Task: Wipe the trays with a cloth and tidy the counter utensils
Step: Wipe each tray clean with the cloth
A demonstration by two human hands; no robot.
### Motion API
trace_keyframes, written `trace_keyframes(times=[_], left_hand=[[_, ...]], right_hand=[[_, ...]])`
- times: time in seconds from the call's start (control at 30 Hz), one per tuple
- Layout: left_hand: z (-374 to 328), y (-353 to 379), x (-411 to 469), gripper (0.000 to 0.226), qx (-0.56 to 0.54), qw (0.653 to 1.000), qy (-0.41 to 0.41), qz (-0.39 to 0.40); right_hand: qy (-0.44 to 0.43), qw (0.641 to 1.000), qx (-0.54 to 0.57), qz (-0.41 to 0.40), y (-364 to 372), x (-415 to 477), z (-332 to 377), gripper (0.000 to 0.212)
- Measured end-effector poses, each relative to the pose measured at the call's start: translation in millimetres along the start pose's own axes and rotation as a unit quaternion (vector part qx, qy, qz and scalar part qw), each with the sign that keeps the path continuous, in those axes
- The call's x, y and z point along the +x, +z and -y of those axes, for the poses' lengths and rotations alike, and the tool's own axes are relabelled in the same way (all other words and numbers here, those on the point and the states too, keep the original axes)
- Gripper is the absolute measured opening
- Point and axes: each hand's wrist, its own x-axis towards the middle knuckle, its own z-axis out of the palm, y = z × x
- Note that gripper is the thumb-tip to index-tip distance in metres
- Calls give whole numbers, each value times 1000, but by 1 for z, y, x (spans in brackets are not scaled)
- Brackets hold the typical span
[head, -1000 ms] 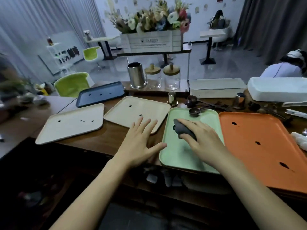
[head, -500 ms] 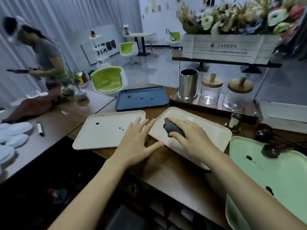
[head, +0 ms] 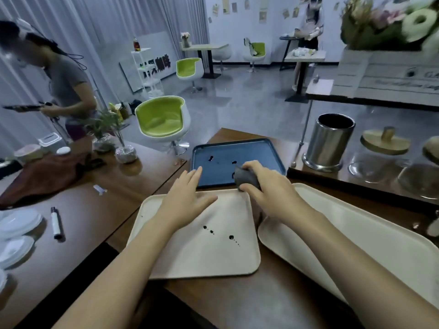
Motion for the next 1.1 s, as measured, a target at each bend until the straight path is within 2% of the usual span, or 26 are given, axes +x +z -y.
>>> trace_keyframes(times=[0.13, 0.23, 0.33, 0.4, 0.47, 0.6, 0.83, 0.93, 1.1], left_hand=[[56, -5, 60, 91, -1, 1000, -9, 13], [82, 7, 98, 94, -3, 999, 7, 37], [100, 20, 125, 91, 10, 998, 31, 52], [112, 26, 137, 86, 17, 998, 51, 45], [124, 28, 143, 92, 12, 997, 62, 47], [141, 29, 155, 109, 52, 993, 61, 83], [150, 39, 157, 98, 72, 992, 91, 54], [151, 39, 158, 99, 68, 991, 96, 61], [148, 37, 158, 101, 50, 992, 94, 60]], right_hand=[[-11, 999, -47, 6, 29, 77, 21, 35], [-3, 996, -88, 19, 63, 120, 24, 40], [21, 979, -162, 125, 98, 131, 10, 49], [3, 974, -167, 153, 111, 128, 1, 52], [-29, 974, -172, 143, 116, 128, -1, 51], [-23, 975, -170, 139, 126, 136, 3, 50], [-17, 969, -221, 109, 146, 175, 7, 58], [-10, 968, -231, 99, 155, 200, 0, 49], [-1, 974, -226, -1, 170, 242, 3, 35]])
